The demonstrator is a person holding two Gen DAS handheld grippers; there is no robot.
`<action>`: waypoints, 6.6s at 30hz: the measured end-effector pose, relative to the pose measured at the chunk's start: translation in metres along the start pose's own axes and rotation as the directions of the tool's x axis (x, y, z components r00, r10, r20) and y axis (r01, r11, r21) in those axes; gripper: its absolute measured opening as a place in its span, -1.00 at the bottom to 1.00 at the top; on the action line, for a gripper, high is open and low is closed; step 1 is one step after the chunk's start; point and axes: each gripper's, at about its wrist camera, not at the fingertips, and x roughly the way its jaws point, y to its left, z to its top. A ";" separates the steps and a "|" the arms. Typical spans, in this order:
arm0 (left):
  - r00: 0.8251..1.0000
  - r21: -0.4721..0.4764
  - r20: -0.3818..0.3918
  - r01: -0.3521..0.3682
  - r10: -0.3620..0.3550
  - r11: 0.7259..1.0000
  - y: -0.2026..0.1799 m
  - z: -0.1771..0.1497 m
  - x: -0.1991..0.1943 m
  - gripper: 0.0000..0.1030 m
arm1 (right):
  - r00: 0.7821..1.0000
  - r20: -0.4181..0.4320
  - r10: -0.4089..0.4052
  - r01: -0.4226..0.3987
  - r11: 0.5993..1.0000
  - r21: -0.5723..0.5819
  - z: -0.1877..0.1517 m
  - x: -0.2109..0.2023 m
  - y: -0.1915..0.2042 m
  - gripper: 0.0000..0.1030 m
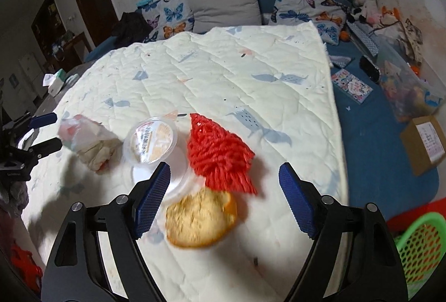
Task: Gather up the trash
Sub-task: 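Grasp the red mesh net with the right gripper while the left gripper grasps the pink wipe pack, then drop the red net into the basket with the right gripper while the left gripper drops the wipe pack in, then move both tools back toward the orange peel and plastic tub, then grasp the orange peel with the right gripper while the left gripper grasps the clear plastic tub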
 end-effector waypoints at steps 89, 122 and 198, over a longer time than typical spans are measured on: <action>0.828 0.234 -0.074 0.557 -0.556 0.797 -0.332 0.069 -0.007 -0.70 | 0.902 0.003 -0.432 0.368 0.771 0.519 -0.212 -0.214 -0.227 0.40; 0.761 0.240 -0.189 0.649 -0.621 0.722 -0.454 0.073 0.035 0.08 | 0.880 0.093 -0.466 0.340 0.754 0.562 -0.249 -0.274 -0.216 0.42; 0.992 -0.262 0.004 0.126 -0.130 0.957 -0.052 -0.007 0.004 0.08 | 0.994 -0.095 -0.061 0.044 0.984 -0.174 -0.051 0.034 0.031 0.54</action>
